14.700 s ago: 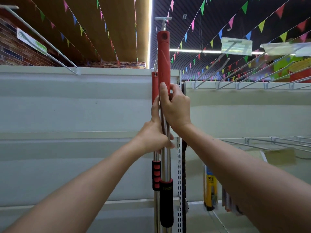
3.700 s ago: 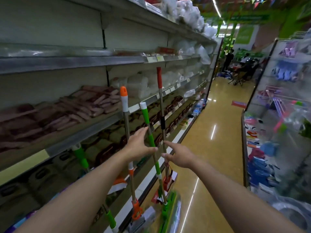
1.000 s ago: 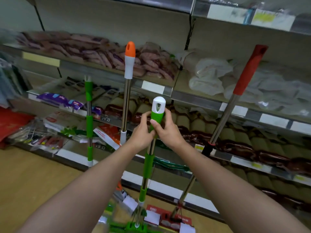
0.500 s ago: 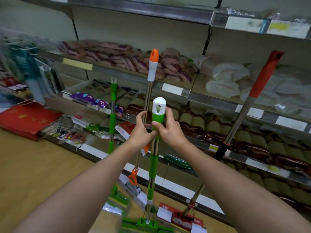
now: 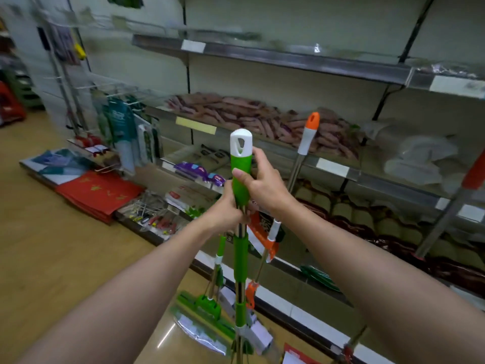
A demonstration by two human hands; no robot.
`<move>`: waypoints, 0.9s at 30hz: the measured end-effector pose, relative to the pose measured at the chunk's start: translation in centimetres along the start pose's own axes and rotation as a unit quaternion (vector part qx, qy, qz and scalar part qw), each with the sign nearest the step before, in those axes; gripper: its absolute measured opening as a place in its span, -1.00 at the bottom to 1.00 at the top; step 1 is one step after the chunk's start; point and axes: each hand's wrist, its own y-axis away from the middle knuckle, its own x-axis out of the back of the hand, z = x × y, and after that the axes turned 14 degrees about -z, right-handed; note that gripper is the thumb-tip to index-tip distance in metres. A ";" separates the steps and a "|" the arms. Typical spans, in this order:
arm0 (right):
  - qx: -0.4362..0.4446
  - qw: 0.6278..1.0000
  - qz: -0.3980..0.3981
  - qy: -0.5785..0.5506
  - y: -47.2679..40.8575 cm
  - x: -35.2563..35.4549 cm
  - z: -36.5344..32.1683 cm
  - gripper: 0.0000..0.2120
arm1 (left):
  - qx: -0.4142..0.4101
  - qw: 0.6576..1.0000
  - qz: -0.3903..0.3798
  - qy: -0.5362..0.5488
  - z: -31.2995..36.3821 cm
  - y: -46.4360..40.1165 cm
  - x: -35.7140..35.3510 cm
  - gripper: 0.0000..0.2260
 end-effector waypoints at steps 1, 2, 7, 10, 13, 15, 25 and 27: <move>0.009 1.000 -0.005 -0.004 -0.9 -0.8 -1.1 -0.53 | -0.002 1.000 0.005 0.006 -0.1 0.7 1.3 -0.33; 0.017 1.000 -0.012 -0.009 -1.7 -1.5 -2.1 -0.53 | -0.003 1.000 0.012 0.010 -0.4 1.3 2.6 -0.43; 0.059 0.996 -0.041 -0.050 -7.5 -5.8 -7.1 -0.53 | 0.021 0.998 0.059 0.014 -2.0 4.8 9.9 -0.79; 0.086 0.993 -0.048 -0.065 -10.7 -8.8 -9.5 -0.53 | 0.010 0.996 0.084 0.005 -2.6 6.5 14.3 -0.81; 0.118 0.988 -0.053 -0.080 -13.6 -11.3 -11.9 -0.52 | 0.004 0.993 0.114 -0.010 -2.8 8.0 18.6 -0.84; 0.144 0.986 -0.050 -0.071 -15.6 -12.7 -13.5 -0.50 | -0.003 0.990 0.142 -0.009 -2.9 8.9 21.3 -0.83; 0.206 0.962 -0.105 -0.146 -26.1 -21.5 -18.6 -0.62 | -0.006 0.968 0.249 -0.005 -4.9 11.4 34.2 -0.81; 0.207 0.953 -0.136 -0.176 -28.6 -24.0 -18.7 -0.75 | 0.006 0.963 0.267 -0.029 -5.8 11.3 36.9 -0.78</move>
